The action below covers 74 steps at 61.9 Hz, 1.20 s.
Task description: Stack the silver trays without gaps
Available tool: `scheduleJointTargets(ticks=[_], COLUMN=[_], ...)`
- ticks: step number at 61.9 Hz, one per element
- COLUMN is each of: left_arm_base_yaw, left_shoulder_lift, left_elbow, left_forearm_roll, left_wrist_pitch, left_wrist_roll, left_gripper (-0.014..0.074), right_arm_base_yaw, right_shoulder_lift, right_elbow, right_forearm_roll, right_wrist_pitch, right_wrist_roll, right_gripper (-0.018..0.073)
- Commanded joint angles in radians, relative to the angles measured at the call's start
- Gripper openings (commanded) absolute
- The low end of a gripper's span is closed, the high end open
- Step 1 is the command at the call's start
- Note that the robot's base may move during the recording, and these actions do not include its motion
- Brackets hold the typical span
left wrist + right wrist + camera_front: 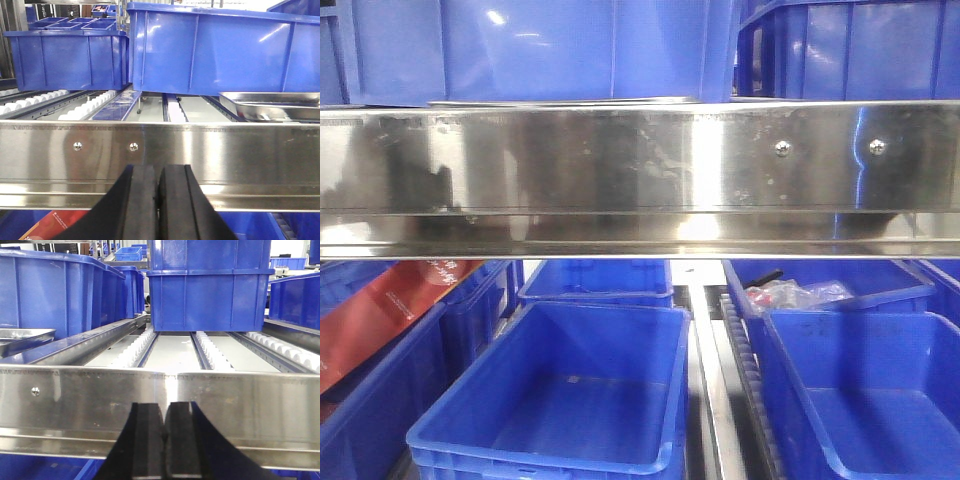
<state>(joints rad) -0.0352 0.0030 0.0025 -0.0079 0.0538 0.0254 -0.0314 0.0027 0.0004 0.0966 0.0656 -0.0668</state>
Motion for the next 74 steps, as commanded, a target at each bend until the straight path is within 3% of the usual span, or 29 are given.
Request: scheduleJointTargets(ticks=[1, 22, 26, 28, 33, 37, 43, 65, 74], left_arm_base_yaw=[0.002, 0.002, 0.002, 0.002, 0.002, 0.002, 0.002, 0.002, 0.002], left_shoulder_lift=[-0.003, -0.003, -0.003, -0.003, -0.003, -0.003, 0.05, 0.359, 0.404], left_elbow=[-0.002, -0.002, -0.005, -0.028, -0.132, -0.201, -0.285, -0.531, -0.563], left_forearm_roll=[-0.005, -0.008, -0.04, -0.073, -0.181, -0.179, -0.171, -0.173, -0.243], left_wrist_pitch=[-0.047, -0.453, -0.429, -0.371, -0.091, 0.051, 0.17, 0.332, 0.165], left_wrist_roll=[0.0, -0.002, -0.025, -0.037, -0.038, -0.035, -0.035, -0.035, -0.035], left_gripper=[-0.0017, -0.0017, -0.0017, -0.0017, -0.0017, -0.0017, -0.0017, -0.0017, -0.0017], right_arm_base_yaw=[-0.003, -0.003, -0.003, -0.003, -0.003, -0.003, -0.003, -0.003, -0.003], right_shoulder_lift=[-0.003, -0.003, -0.003, -0.003, -0.003, -0.003, -0.003, 0.316, 0.414], right_elbow=[0.0, 0.0, 0.0, -0.004, -0.087, -0.163, -0.284, -0.621, -0.674], right_forearm_roll=[-0.009, -0.007, -0.007, -0.007, -0.007, -0.007, 0.026, 0.03, 0.034], right_wrist_pitch=[-0.033, -0.48, -0.527, -0.492, -0.291, -0.111, 0.073, 0.496, 0.427], right_wrist_roll=[-0.007, 0.001, 0.055, 0.094, 0.165, 0.176, 0.178, 0.178, 0.178], right_gripper=[-0.0078, -0.0078, -0.0078, -0.0078, -0.0078, -0.0078, -0.0078, -0.0078, -0.0078])
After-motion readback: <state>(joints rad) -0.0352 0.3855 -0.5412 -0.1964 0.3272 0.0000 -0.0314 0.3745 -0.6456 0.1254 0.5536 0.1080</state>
